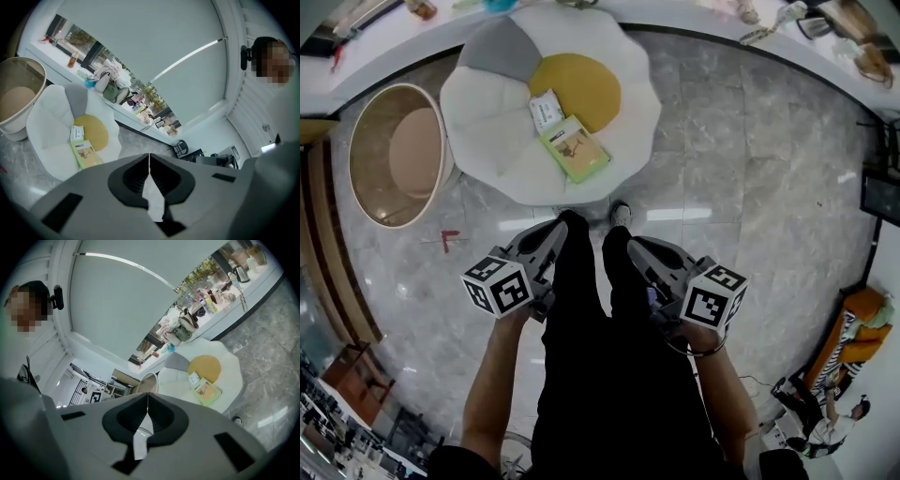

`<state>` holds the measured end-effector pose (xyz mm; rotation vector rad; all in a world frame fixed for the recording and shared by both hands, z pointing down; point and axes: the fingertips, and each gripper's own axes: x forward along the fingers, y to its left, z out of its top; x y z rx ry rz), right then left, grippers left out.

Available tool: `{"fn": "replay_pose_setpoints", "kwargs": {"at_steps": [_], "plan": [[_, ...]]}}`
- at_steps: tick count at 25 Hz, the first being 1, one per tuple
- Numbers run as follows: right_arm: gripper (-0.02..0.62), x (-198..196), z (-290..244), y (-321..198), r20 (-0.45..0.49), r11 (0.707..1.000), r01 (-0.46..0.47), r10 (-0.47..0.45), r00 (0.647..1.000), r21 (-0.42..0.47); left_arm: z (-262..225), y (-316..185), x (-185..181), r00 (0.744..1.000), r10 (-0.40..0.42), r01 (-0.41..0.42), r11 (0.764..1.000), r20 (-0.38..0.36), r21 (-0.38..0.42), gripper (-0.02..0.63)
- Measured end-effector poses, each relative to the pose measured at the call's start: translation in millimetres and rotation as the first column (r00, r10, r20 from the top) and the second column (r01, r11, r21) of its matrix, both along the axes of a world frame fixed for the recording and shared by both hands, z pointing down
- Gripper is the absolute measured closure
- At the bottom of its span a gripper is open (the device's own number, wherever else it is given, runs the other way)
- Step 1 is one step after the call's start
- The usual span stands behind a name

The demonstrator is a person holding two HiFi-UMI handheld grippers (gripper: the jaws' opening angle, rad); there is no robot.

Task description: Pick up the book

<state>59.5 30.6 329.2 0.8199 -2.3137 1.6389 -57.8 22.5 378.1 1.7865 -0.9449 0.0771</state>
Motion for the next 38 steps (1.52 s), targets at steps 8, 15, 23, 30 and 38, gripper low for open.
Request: {"fn": "replay_pose_setpoints", "kwargs": {"at_steps": [8,15,23,30,38], "plan": [[0.578,-3.6,25.8,-15.6,0.015,0.995,-0.084,0.084,0.996,-0.045,65.3,-10.6,2.3,0.999,0.036,-0.039,0.994,-0.029,-0.102,0.591],[0.577,1.2,59.7,-31.4,0.015,0.990,-0.121,0.123,0.992,-0.073,131.1,-12.0,7.6,0.997,0.056,-0.064,0.983,-0.049,-0.172,0.591],[0.577,-1.5,112.5,-37.0,0.006,0.980,-0.134,0.137,0.991,-0.144,215.8,-21.7,11.5,0.998,0.010,-0.025,0.963,-0.058,-0.268,0.591],[0.578,-0.2,144.9,-35.0,0.013,0.970,-0.145,0.151,0.988,-0.197,277.5,-32.6,8.7,0.999,-0.003,-0.008,0.955,-0.037,-0.297,0.591],[0.577,7.9,186.1,-28.1,0.001,0.954,-0.169,0.175,0.985,-0.250,356.0,-29.4,-3.2,0.999,-0.031,0.036,0.946,0.021,-0.323,0.591]]}}
